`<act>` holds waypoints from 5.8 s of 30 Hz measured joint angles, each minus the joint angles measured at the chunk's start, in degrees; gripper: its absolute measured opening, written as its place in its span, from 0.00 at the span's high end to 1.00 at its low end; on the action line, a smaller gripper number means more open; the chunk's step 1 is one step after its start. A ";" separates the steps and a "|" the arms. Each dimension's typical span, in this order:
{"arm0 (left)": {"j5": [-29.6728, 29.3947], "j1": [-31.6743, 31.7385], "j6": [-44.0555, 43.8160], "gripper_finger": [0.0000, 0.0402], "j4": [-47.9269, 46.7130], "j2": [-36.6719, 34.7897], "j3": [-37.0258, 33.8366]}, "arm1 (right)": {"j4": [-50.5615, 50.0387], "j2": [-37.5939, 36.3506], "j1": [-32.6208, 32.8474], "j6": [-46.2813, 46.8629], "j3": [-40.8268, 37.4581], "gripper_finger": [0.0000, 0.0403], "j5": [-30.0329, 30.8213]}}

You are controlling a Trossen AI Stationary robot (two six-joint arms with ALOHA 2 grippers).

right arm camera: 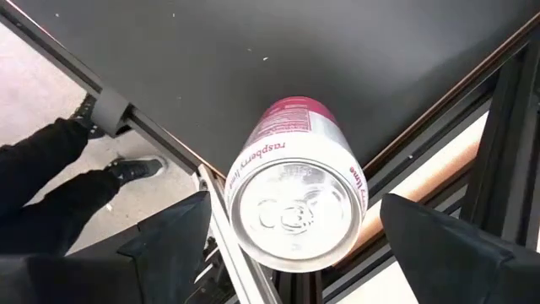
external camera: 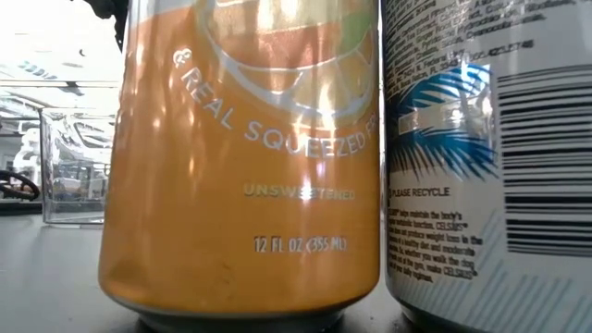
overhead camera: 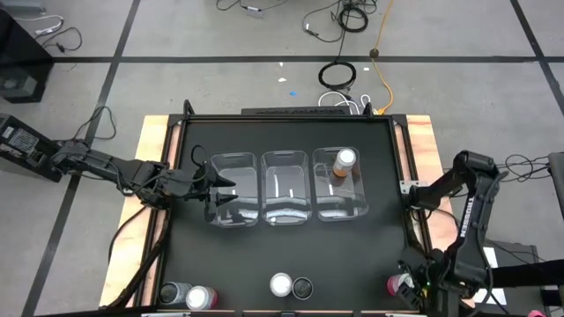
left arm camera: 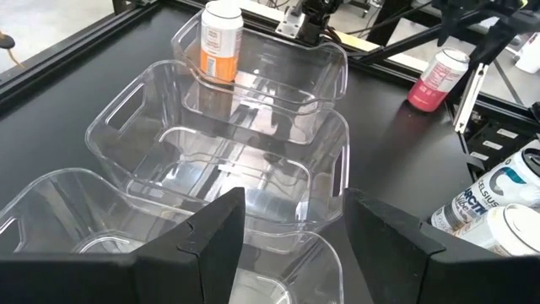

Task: Sort soda cans
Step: Put the right pink soda can into the center transparent bin, then put the left blue soda can into the left transparent bin

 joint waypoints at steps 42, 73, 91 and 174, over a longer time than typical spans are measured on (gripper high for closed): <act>-0.10 0.01 0.08 0.47 0.01 0.00 0.00 | 1.43 7.62 0.62 -8.35 -0.02 0.30 -2.89; -0.50 0.01 3.27 0.47 -0.39 -0.02 0.00 | -21.29 -3.39 -35.67 -41.87 17.29 0.30 9.59; -0.02 1.25 15.21 0.47 -6.49 -9.98 -0.17 | 0.15 5.34 -68.21 -83.84 24.36 0.30 4.35; 1.33 1.25 13.60 0.47 -9.41 -21.42 -5.99 | -19.15 23.57 -75.18 -95.47 55.84 0.15 12.38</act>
